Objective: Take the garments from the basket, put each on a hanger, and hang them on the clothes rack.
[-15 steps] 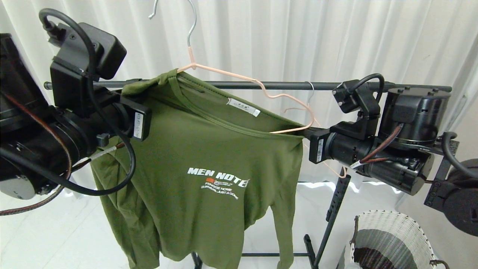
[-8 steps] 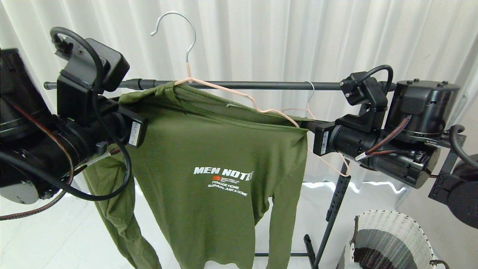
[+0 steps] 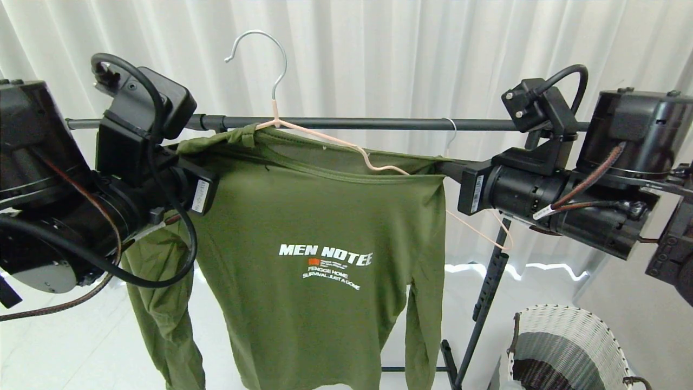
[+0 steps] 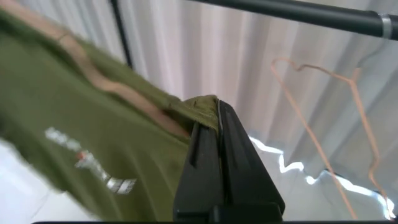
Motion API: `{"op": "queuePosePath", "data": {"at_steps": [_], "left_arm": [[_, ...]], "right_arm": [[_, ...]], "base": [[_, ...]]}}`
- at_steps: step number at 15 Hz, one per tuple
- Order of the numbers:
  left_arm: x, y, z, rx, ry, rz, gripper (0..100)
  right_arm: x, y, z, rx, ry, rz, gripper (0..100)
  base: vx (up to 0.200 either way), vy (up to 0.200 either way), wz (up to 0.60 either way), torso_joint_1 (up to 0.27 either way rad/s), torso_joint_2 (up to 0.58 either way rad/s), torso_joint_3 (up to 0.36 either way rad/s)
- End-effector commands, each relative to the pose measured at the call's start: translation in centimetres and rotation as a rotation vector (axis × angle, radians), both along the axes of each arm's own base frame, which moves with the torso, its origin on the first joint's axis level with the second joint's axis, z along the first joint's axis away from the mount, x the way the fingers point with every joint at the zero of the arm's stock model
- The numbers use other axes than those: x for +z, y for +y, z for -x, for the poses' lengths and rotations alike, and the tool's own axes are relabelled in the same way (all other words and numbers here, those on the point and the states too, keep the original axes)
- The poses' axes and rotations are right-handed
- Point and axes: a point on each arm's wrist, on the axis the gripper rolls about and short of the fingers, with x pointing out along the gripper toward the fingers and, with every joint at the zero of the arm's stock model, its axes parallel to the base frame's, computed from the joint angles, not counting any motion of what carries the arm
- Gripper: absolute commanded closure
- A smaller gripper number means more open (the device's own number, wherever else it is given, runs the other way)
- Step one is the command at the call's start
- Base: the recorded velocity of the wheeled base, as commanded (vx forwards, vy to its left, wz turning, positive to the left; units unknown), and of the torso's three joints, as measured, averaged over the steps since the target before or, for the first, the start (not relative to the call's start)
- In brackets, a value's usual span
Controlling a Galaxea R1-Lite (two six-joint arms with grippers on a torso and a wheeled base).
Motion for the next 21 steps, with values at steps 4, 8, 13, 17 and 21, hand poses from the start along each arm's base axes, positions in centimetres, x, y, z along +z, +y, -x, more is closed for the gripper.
{"op": "queuePosePath", "data": {"at_steps": [4,8,13,17,21], "left_arm": [[-0.6,-0.7,-0.8,-0.015,0.007,0.010,100],[-0.4,-2.3,-0.1,-0.089,0.006,0.080,100],[-0.2,-3.6,0.2,-0.157,-0.030,0.101,100],[-0.2,-3.9,0.1,-0.164,-0.035,0.102,100],[-0.4,-4.8,0.4,-0.198,-0.027,0.096,100]], "right_arm": [[2.1,-1.2,2.2,0.083,-0.031,-0.028,0],[2.9,-2.1,2.8,0.214,-0.076,0.025,0],[5.7,-1.6,1.2,0.237,-0.115,0.150,0],[4.9,-0.2,0.0,0.251,-0.117,0.197,0],[4.3,0.5,-0.8,0.250,-0.092,0.229,0]], "base": [[0.000,0.000,0.00,0.000,0.00,0.000],[0.000,0.000,0.00,0.000,0.00,0.000],[0.000,0.000,0.00,0.000,0.00,0.000],[0.000,0.000,0.00,0.000,0.00,0.000],[0.000,0.000,0.00,0.000,0.00,0.000]]}}
